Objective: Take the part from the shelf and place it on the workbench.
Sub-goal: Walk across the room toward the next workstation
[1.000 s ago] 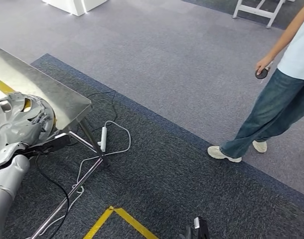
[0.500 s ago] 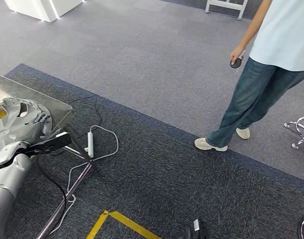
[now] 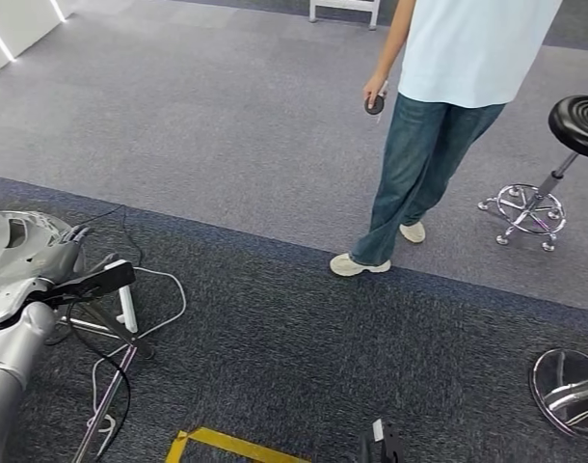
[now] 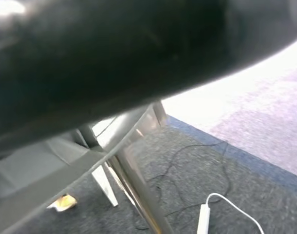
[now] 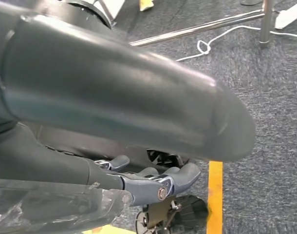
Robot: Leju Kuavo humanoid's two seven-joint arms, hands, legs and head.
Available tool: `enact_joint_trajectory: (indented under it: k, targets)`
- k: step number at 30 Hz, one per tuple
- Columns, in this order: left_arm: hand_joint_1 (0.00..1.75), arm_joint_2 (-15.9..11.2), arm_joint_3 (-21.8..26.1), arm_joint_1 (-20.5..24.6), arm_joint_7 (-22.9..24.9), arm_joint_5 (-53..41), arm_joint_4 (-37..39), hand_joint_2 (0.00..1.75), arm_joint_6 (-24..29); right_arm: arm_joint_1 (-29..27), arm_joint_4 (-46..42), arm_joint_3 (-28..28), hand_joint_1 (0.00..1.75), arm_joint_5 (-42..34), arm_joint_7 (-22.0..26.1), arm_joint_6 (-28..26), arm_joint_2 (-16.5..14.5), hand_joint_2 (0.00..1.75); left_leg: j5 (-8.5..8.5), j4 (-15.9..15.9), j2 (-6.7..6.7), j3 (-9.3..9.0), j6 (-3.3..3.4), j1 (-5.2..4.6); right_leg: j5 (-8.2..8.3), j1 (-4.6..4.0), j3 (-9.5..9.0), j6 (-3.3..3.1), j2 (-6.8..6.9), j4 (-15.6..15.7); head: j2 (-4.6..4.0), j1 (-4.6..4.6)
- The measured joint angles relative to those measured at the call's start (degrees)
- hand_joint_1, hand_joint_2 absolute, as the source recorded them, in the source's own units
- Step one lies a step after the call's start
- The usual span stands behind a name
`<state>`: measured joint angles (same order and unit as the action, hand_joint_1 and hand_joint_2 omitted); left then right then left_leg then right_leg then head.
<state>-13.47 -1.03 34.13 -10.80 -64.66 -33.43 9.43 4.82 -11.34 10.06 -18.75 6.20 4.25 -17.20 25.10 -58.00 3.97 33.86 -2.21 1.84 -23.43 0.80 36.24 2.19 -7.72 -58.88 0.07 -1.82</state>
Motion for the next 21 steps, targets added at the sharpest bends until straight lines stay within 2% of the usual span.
enact_joint_trajectory:
  k: [1, 2, 3, 4, 5, 6, 7, 8, 9, 10, 12, 13, 14, 18, 21]
  targets:
    - [0.00, 0.09, 0.00, 0.04, 0.04, 0.07, -0.02, 0.00, 0.08, -0.07, 0.00, -0.02, 0.00, 0.00, -0.04, 0.03, 0.00, 0.00, -0.10, -0.11, -0.54, 0.06, 0.46, -0.12, 0.22, 0.15, 0.22, 0.33, -0.45, 0.26, 0.00, 0.01]
    - [0.00, 0.22, 0.02, 0.17, 0.13, 0.26, -0.05, 0.00, 0.31, -0.14, 0.00, -0.07, 0.00, 0.00, -0.09, -0.01, 0.00, 0.00, -0.19, -0.07, -1.04, 0.04, 0.91, -0.19, 0.23, 0.21, 0.40, 0.61, -0.04, 0.25, 0.00, 0.01]
    - [0.00, 0.37, 0.08, 0.31, 0.21, 0.63, -0.15, 0.00, 0.65, -0.16, 0.00, -0.15, 0.00, 0.00, -0.18, -0.15, 0.00, 0.00, -0.27, 0.00, -1.49, 0.00, 1.39, -0.25, -0.23, 0.11, 0.85, 0.81, 1.37, -0.46, 0.00, -0.15]
    - [0.00, 0.45, 0.22, 0.42, 0.33, 1.10, -0.27, 0.00, 1.08, -0.15, 0.00, -0.28, 0.00, 0.00, -0.24, -0.43, 0.00, 0.00, -0.35, 0.07, -1.93, 0.00, 1.81, -0.30, -1.38, -0.05, 1.81, 0.93, 3.30, -2.38, 0.00, -0.29]
    - [0.00, 0.45, 0.50, 0.47, 0.47, 1.59, -0.38, 0.00, 1.44, -0.09, -0.01, -0.45, 0.00, -0.05, -0.20, -0.80, 0.00, 0.00, -0.39, 0.11, -2.37, 0.02, 2.15, -0.44, -3.13, -0.22, 3.23, 0.98, 5.37, -5.61, 0.00, -0.48]
    - [0.00, 0.37, 0.87, 0.44, 0.63, 1.96, -0.46, 0.00, 1.68, 0.04, -0.01, -0.64, 0.00, -0.13, -0.14, -1.23, 0.02, 0.00, -0.39, 0.10, -2.84, 0.06, 2.38, -0.62, -5.15, -0.32, 5.06, 0.99, 6.73, -9.71, 0.00, -0.61]
    - [0.00, 0.21, 1.23, 0.41, 0.85, 2.15, -0.49, 0.00, 1.79, 0.20, -0.02, -0.81, 0.00, -0.20, -0.03, -1.62, 0.04, 0.00, -0.40, 0.09, -3.32, 0.09, 2.50, -0.77, -6.81, -0.33, 6.73, 0.95, 7.21, -13.63, 0.00, -0.63]
    - [0.00, 0.01, 1.55, 0.40, 1.05, 2.24, -0.49, 0.00, 1.79, 0.36, -0.03, -0.93, 0.00, -0.27, 0.05, -1.89, 0.07, 0.00, -0.39, 0.08, -3.74, 0.10, 2.56, -0.90, -7.63, -0.33, 7.69, 0.86, 7.32, -16.17, 0.00, -0.62]
    - [0.00, -0.20, 1.77, 0.42, 1.19, 2.24, -0.50, 0.00, 1.74, 0.44, -0.04, -1.00, 0.00, -0.30, 0.05, -2.04, 0.09, 0.00, -0.39, 0.07, -4.05, 0.10, 2.57, -0.99, -7.37, -0.34, 7.53, 0.73, 7.34, -16.52, 0.00, -0.63]
    - [0.00, -0.40, 1.93, 0.48, 1.26, 2.24, -0.51, 0.00, 1.70, 0.44, -0.04, -1.04, 0.00, -0.30, 0.04, -2.09, 0.09, 0.00, -0.39, 0.05, -4.26, 0.07, 2.57, -1.05, -6.15, -0.35, 6.16, 0.55, 7.36, -14.44, 0.00, -0.63]
    - [0.00, -0.79, 2.35, 0.71, 1.31, 2.24, -0.53, 0.00, 1.67, 0.26, -0.04, -1.10, 0.00, -0.29, -0.06, -2.16, 0.09, 0.00, -0.35, -0.02, -4.45, 0.02, 2.42, -1.21, -3.16, -0.49, 1.57, 0.15, 7.82, -6.48, 0.00, -0.62]
    - [0.00, -0.99, 2.57, 0.84, 1.32, 2.22, -0.54, 0.00, 1.67, 0.17, -0.04, -1.16, 0.00, -0.28, -0.09, -2.20, 0.09, 0.00, -0.35, -0.10, -4.50, 0.10, 2.24, -1.30, -2.27, -0.59, -0.28, -0.04, 8.03, -3.17, 0.00, -0.59]
    - [0.00, -1.19, 2.73, 0.95, 1.33, 2.21, -0.55, 0.00, 1.67, 0.07, -0.03, -1.24, 0.00, -0.28, -0.11, -2.24, 0.09, 0.00, -0.37, -0.19, -4.51, 0.24, 2.14, -1.40, -1.82, -0.65, -1.33, -0.06, 8.21, -1.16, 0.00, -0.58]
    - [0.00, -1.63, 3.18, 1.06, 1.49, 2.57, -0.56, 0.00, 2.29, 0.01, -0.07, -2.27, 0.00, -0.31, -0.56, -5.38, 0.10, 0.00, -0.83, 0.09, -4.72, 0.45, 2.63, -1.49, -1.44, -0.75, -1.39, 0.00, 7.65, -0.35, 0.00, -0.51]
    - [0.00, -1.58, 4.70, 1.09, 1.40, 4.91, -0.75, 0.00, 3.46, 0.47, -0.26, -3.92, 0.00, -0.31, -0.83, -9.71, 0.21, 0.00, -1.11, 0.60, -5.00, 0.23, 2.16, -1.46, -1.37, -0.83, -1.22, -0.37, 7.31, -0.38, 0.00, -0.51]
